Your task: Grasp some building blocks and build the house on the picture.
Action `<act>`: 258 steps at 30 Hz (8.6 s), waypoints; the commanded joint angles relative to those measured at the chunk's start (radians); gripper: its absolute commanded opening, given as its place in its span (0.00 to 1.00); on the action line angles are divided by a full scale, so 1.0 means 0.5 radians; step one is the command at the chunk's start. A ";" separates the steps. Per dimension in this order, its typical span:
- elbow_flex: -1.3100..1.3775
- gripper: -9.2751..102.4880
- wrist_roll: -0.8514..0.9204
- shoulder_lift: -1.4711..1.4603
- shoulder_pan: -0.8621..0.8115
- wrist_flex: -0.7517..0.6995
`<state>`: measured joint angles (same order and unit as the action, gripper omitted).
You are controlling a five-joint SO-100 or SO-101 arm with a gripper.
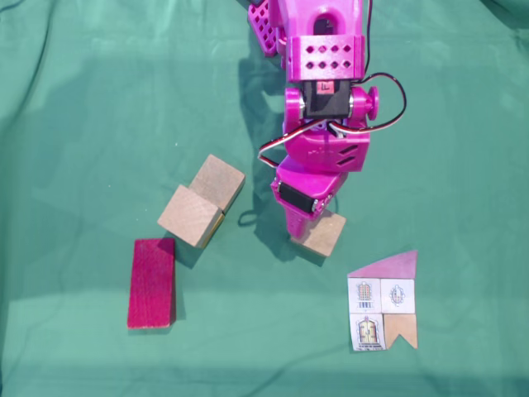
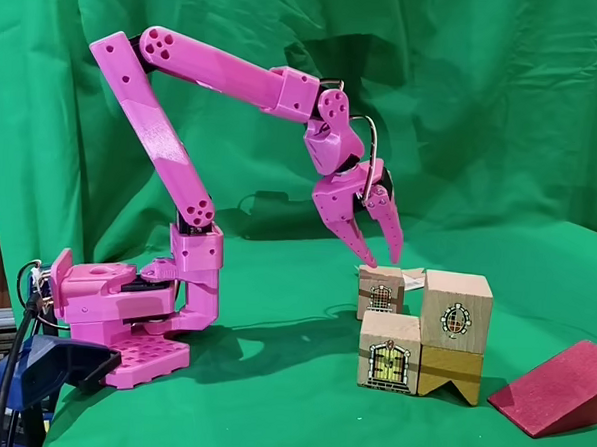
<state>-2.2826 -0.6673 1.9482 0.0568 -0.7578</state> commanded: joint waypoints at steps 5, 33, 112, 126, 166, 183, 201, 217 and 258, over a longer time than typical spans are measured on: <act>0.043 0.28 0.015 0.052 0.012 -0.034; 0.043 0.44 0.178 0.160 0.031 -0.356; 0.387 0.40 -0.015 -0.703 0.190 -0.083; 0.387 0.36 -0.015 -0.773 0.172 -0.083; 0.362 0.24 -0.012 -0.629 0.178 -0.009; 0.356 0.24 -0.009 -0.595 0.187 -0.015; 0.350 0.17 -0.003 -0.476 0.172 -0.021; 0.377 0.17 0.028 -0.196 0.172 -0.371; 0.371 0.18 0.298 0.430 -0.187 -1.052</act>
<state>-2.1123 -0.5262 2.1200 -0.0307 -1.2563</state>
